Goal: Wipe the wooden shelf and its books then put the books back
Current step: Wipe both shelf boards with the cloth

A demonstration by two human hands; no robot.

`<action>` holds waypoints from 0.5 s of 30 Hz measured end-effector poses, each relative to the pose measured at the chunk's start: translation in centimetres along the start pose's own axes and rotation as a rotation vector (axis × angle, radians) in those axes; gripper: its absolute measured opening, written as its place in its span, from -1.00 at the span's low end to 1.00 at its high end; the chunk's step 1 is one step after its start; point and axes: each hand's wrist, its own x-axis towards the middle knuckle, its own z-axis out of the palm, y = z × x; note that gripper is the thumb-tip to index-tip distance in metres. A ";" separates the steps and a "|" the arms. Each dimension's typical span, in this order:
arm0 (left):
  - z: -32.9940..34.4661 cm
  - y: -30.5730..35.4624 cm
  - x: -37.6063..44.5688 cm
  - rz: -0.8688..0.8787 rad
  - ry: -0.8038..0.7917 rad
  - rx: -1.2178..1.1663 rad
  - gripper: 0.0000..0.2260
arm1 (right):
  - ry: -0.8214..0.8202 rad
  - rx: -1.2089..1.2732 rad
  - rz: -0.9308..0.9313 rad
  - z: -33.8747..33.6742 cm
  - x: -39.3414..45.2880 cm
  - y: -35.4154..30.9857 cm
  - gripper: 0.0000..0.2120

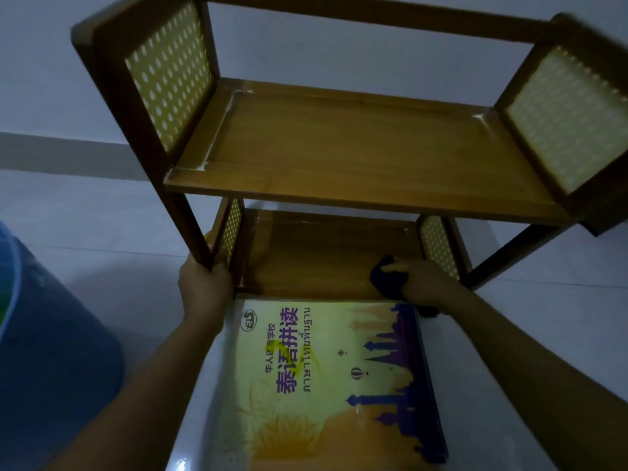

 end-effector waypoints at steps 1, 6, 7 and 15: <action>0.1 0.0 -0.1 -0.005 0.007 -0.005 -0.65 | 0.013 -0.021 0.018 0.8 0.4 -1.0 -0.46; 0.4 -0.1 0.1 -0.041 0.022 -0.028 -0.69 | 0.080 -0.017 -0.028 3.6 3.6 -10.3 -0.67; 0.4 0.0 0.0 -0.038 0.018 -0.027 -0.68 | 0.071 0.032 -0.081 5.0 4.1 -13.1 -0.67; 0.0 -0.5 0.4 -0.016 0.008 0.015 -0.66 | 0.097 0.029 -0.376 7.1 6.3 -14.2 -0.54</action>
